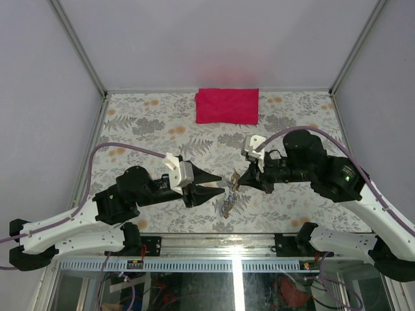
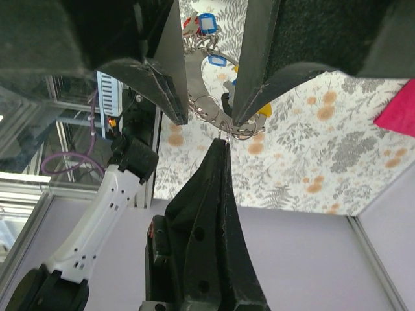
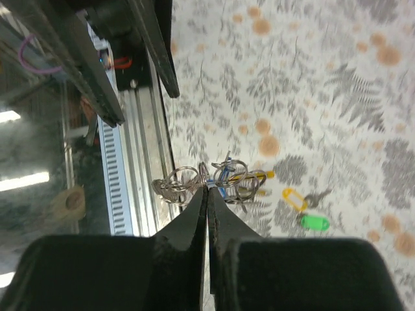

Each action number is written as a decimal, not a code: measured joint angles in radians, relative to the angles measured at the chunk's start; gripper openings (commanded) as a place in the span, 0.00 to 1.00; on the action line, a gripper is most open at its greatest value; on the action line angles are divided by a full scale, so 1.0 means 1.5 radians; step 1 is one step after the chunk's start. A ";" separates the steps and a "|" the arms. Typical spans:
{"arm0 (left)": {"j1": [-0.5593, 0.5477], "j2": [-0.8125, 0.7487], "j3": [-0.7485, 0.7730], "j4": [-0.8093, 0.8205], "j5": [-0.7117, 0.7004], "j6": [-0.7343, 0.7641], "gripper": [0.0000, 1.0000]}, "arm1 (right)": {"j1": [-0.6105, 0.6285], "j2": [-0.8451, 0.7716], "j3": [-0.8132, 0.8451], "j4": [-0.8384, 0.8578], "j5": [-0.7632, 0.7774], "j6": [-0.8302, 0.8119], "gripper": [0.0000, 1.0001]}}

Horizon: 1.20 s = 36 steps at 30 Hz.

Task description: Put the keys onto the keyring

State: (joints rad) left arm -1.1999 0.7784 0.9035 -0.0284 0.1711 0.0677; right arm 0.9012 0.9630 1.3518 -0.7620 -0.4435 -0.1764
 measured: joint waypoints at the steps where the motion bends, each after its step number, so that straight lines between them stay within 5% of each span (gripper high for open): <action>1: 0.000 0.006 0.000 -0.004 0.000 0.001 0.36 | 0.000 0.009 0.009 -0.025 0.007 -0.001 0.00; 12: 0.000 0.039 -0.009 0.002 -0.006 0.003 0.35 | 0.000 0.056 0.063 -0.171 0.041 -0.016 0.00; 36: 0.000 0.111 -0.020 0.035 0.003 -0.032 0.28 | 0.000 0.070 0.064 -0.141 -0.004 -0.035 0.00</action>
State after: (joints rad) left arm -1.1999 0.9443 0.8742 0.0238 0.1761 0.0200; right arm 0.9012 1.0683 1.4479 -0.9737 -0.4496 -0.2287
